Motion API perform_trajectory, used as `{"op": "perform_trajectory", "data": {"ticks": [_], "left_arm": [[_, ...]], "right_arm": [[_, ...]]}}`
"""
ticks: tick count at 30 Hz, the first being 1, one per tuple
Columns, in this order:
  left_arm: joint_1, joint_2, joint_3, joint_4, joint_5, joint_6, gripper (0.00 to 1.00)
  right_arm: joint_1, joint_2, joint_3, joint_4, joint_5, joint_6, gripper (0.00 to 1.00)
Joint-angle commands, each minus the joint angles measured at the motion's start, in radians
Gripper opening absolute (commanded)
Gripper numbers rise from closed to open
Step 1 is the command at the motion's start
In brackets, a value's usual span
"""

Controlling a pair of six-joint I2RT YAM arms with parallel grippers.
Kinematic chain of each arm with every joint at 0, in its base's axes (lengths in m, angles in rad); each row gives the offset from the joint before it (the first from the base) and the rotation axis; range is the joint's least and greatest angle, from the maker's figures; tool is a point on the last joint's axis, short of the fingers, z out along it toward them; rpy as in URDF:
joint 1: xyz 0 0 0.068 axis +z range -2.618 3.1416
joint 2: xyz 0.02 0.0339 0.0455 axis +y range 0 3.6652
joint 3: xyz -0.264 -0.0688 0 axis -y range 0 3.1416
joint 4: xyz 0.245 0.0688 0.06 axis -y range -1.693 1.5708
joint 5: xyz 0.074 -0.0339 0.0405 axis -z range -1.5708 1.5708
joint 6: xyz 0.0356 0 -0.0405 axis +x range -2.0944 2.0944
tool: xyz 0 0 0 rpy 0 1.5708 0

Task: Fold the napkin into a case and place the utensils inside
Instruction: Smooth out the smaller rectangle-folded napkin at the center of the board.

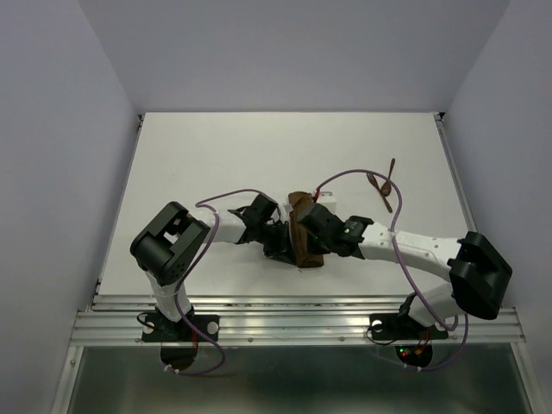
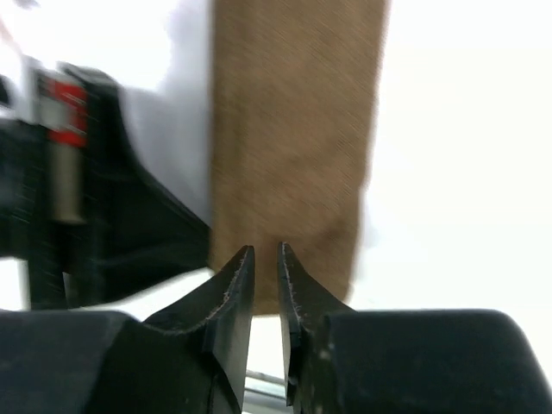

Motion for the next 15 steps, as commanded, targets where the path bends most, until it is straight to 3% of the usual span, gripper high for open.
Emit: {"op": "perform_trajectory", "data": {"ticks": [1, 4, 9, 15], "left_arm": [[-0.012, -0.029, 0.003, -0.054, -0.022, 0.040, 0.00], [-0.011, -0.022, 0.007, -0.058, -0.022, 0.046, 0.00], [-0.011, -0.015, 0.012, -0.066, -0.024, 0.051, 0.00], [-0.011, -0.008, 0.021, -0.065, -0.024, 0.051, 0.00]], "right_arm": [[0.009, -0.081, -0.060, -0.053, 0.058, 0.071, 0.21], [0.009, -0.084, -0.094, -0.075, 0.026, 0.088, 0.20], [0.009, -0.107, -0.122, -0.021, -0.057, 0.041, 0.30], [0.009, -0.091, -0.103, 0.016, -0.076, -0.004, 0.34]]}}
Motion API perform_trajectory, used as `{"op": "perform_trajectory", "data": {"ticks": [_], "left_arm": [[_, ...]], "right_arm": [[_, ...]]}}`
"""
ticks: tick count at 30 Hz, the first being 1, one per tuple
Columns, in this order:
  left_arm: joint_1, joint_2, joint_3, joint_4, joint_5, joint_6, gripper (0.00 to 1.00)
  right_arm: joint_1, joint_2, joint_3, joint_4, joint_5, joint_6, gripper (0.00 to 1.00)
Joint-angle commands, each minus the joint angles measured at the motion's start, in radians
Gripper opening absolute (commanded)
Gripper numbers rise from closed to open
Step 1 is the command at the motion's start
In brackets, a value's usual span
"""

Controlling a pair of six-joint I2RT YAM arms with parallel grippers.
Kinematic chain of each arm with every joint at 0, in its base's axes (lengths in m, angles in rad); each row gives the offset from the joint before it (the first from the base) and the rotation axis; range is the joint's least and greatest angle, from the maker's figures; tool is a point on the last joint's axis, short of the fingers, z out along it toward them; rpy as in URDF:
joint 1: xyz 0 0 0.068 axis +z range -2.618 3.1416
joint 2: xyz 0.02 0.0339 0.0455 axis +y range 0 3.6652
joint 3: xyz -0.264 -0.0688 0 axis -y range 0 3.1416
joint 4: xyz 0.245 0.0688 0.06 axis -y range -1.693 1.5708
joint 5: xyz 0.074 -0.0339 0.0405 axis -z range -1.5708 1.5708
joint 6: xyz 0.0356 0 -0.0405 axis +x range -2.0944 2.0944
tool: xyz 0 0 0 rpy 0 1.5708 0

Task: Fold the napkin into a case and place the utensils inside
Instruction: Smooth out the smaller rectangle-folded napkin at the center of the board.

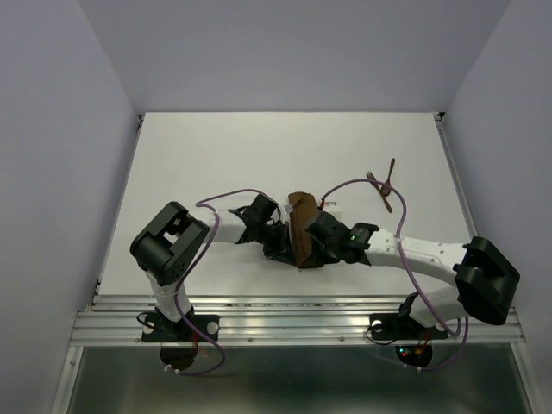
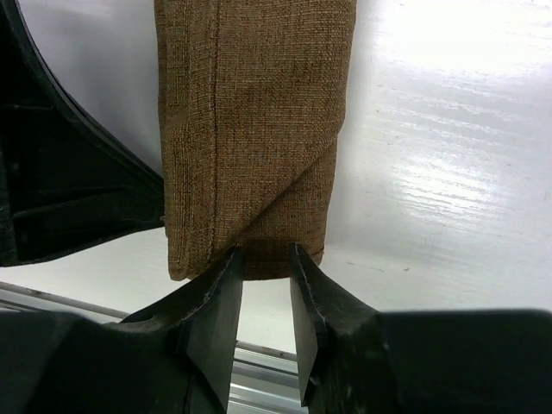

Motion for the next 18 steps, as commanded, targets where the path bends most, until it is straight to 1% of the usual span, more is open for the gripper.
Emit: {"op": "perform_trajectory", "data": {"ticks": [1, 8, 11, 18], "left_arm": [[-0.012, -0.006, 0.020, -0.050, -0.026, 0.037, 0.00], [-0.015, -0.001, 0.018, -0.052, -0.024, 0.038, 0.00], [-0.016, 0.003, 0.015, -0.050, -0.026, 0.041, 0.00], [-0.021, 0.016, 0.011, -0.050, -0.029, 0.044, 0.00]], "right_arm": [[0.009, 0.021, 0.030, 0.053, -0.015, -0.038, 0.34], [0.009, 0.080, 0.061, 0.112, -0.064, -0.057, 0.32], [0.018, 0.074, 0.059, 0.136, -0.099, -0.077, 0.30], [0.018, 0.054, 0.041, 0.153, -0.136, -0.098, 0.30]]}}
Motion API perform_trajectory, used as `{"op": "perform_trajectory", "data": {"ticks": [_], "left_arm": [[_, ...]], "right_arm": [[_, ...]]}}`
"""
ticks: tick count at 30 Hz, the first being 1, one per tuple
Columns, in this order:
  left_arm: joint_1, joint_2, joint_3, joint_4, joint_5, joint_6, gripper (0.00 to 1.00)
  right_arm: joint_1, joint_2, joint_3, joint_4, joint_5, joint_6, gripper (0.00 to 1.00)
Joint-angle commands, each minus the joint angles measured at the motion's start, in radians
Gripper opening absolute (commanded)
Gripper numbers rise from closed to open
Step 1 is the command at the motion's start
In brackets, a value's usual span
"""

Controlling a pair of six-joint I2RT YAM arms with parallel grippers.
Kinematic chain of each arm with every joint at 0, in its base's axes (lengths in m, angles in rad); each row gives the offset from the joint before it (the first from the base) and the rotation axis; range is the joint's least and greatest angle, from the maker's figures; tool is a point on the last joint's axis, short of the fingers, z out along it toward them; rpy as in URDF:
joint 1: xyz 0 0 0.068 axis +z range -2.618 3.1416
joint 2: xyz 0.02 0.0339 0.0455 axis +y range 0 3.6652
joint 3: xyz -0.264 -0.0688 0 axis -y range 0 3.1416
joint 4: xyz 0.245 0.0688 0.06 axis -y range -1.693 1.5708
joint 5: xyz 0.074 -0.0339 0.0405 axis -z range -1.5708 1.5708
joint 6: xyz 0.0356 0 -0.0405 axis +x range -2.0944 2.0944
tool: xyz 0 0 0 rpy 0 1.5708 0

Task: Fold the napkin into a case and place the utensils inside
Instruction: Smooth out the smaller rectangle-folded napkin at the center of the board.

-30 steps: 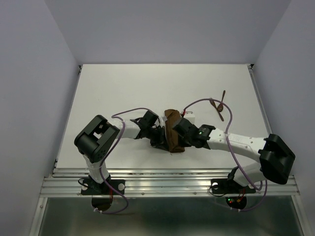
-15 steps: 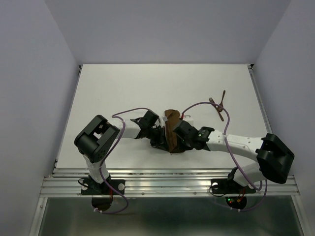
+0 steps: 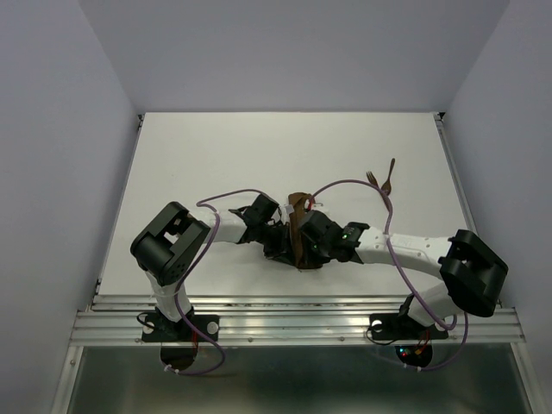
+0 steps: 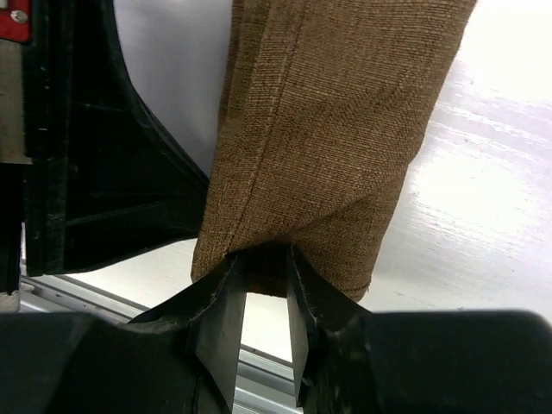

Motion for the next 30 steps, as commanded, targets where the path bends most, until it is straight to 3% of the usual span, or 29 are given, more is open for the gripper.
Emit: {"op": "perform_trajectory", "data": {"ticks": [1, 9, 20, 30], "left_arm": [[-0.017, 0.014, 0.006, -0.037, -0.030, 0.036, 0.00], [-0.026, 0.023, 0.006, -0.031, -0.030, 0.033, 0.00], [-0.029, -0.018, -0.032, -0.054, -0.036, 0.048, 0.00], [-0.030, -0.130, -0.029, -0.199, -0.114, 0.091, 0.00]], "right_arm": [[0.012, -0.034, 0.020, 0.062, -0.049, -0.022, 0.30], [0.012, -0.065, 0.007, 0.079, -0.061, -0.013, 0.29], [0.012, -0.107, 0.019, -0.084, 0.097, -0.013, 0.29], [0.012, -0.114, 0.028, -0.096, 0.152, 0.017, 0.25]]}}
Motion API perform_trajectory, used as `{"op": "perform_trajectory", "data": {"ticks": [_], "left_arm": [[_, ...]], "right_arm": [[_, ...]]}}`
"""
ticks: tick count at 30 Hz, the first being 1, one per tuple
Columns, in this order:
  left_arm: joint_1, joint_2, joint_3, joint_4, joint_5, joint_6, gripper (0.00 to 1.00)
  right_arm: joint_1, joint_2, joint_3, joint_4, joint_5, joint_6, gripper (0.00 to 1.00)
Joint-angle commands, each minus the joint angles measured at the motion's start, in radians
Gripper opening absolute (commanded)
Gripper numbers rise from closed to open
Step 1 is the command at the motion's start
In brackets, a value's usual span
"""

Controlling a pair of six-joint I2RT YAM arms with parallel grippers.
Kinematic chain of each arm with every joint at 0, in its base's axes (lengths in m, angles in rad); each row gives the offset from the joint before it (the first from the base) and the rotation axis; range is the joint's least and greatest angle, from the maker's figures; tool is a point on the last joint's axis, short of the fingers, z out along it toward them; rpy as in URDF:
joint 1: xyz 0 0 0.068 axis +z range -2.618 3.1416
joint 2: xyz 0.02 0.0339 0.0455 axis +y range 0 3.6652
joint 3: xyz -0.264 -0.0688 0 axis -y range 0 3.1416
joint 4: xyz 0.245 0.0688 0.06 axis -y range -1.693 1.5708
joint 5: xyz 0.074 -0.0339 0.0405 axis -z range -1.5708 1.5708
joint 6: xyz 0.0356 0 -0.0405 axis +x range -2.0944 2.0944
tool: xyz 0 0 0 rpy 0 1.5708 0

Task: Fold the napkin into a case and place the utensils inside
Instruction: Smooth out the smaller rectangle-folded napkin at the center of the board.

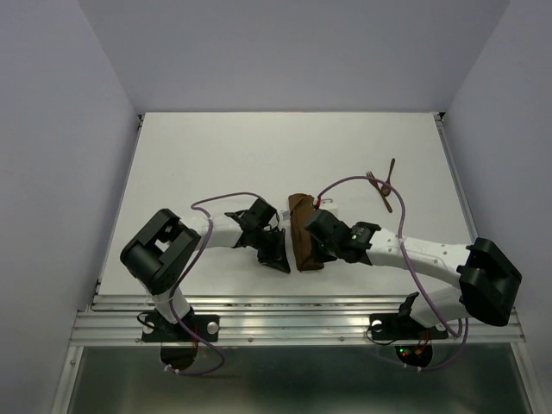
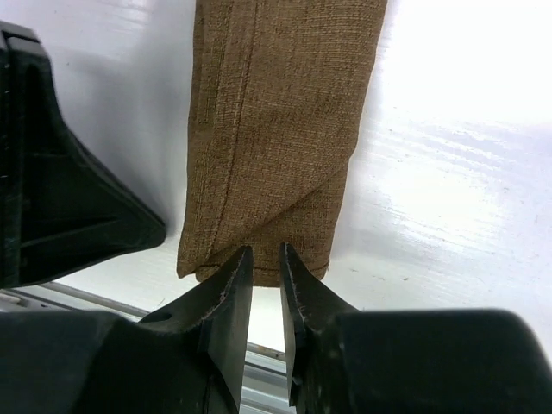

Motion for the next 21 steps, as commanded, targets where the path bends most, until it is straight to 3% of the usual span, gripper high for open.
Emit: {"op": "perform_trajectory", "data": {"ticks": [1, 9, 21], "left_arm": [[-0.008, -0.060, 0.021, -0.110, -0.085, 0.053, 0.00], [-0.008, -0.123, 0.116, -0.106, -0.119, 0.044, 0.00], [-0.013, -0.085, 0.206, -0.097, -0.108, 0.056, 0.00]], "right_arm": [[0.012, -0.016, 0.031, -0.013, 0.061, 0.025, 0.25], [0.012, 0.017, -0.001, -0.016, 0.049, 0.065, 0.25], [0.012, 0.004, -0.057, -0.008, 0.080, 0.097, 0.22]]}}
